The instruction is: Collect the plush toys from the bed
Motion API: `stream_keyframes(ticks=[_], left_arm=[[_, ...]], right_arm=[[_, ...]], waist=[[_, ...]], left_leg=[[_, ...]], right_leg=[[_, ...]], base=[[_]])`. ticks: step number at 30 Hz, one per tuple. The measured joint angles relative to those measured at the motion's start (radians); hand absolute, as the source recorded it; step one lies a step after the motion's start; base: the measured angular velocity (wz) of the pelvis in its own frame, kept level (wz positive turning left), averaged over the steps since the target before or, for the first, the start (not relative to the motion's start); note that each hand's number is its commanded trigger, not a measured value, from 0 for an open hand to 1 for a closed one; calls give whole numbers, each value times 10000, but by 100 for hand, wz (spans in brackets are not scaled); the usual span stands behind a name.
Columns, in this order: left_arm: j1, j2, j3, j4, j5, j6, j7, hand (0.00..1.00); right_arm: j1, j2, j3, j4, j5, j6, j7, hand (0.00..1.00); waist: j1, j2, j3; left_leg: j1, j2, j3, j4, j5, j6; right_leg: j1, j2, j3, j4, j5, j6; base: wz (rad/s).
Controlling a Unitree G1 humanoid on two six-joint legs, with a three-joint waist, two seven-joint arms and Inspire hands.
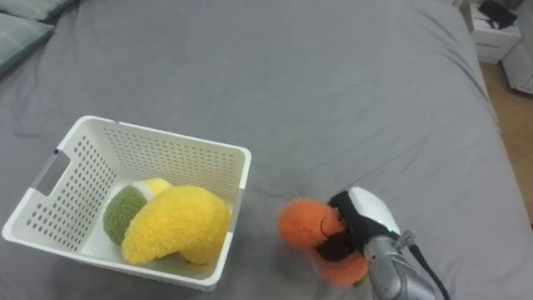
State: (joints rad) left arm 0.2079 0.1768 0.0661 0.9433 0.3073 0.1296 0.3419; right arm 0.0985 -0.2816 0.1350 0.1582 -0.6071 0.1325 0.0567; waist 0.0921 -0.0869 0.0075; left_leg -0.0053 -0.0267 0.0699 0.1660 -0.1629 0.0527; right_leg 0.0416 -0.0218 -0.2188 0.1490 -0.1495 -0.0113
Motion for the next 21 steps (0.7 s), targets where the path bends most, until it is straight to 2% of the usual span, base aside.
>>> stream_keyframes(ticks=[2, 9, 16, 21], left_arm=[[82, -13, 54, 20, -38, -19, 16, 0], [70, -46, 111, 232, -106, -42, 33, 0], [73, -153, 132, 238, -107, -44, 20, 0], [14, -204, 111, 237, -103, -63, 28, 0]], right_arm=[[4, -9, -307, -628, 349, 1, -3, 100], [-18, -4, -1024, -2524, 568, -5, -310, 100], [-293, 33, -1107, -2630, 802, 6, -307, 100], [-517, 35, -1067, -3144, 1103, 23, -291, 100]], waist=[[-151, -16, -7], [-316, 8, -26], [-263, 163, -107], [-49, 219, -68]], left_leg=[[46, -6, 18, 4, 1, 2], [184, -6, 139, -61, -2, 8], [217, 5, 114, -140, 2, 8], [369, 30, 104, -161, 1, 3]], right_leg=[[44, -5, 16, -2, -5, 8], [86, 16, 237, 17, -10, 16], [143, 44, 243, 44, -8, 14], [273, 42, 251, 37, -9, 15]], base=[[-2], [-6], [0], [0]])
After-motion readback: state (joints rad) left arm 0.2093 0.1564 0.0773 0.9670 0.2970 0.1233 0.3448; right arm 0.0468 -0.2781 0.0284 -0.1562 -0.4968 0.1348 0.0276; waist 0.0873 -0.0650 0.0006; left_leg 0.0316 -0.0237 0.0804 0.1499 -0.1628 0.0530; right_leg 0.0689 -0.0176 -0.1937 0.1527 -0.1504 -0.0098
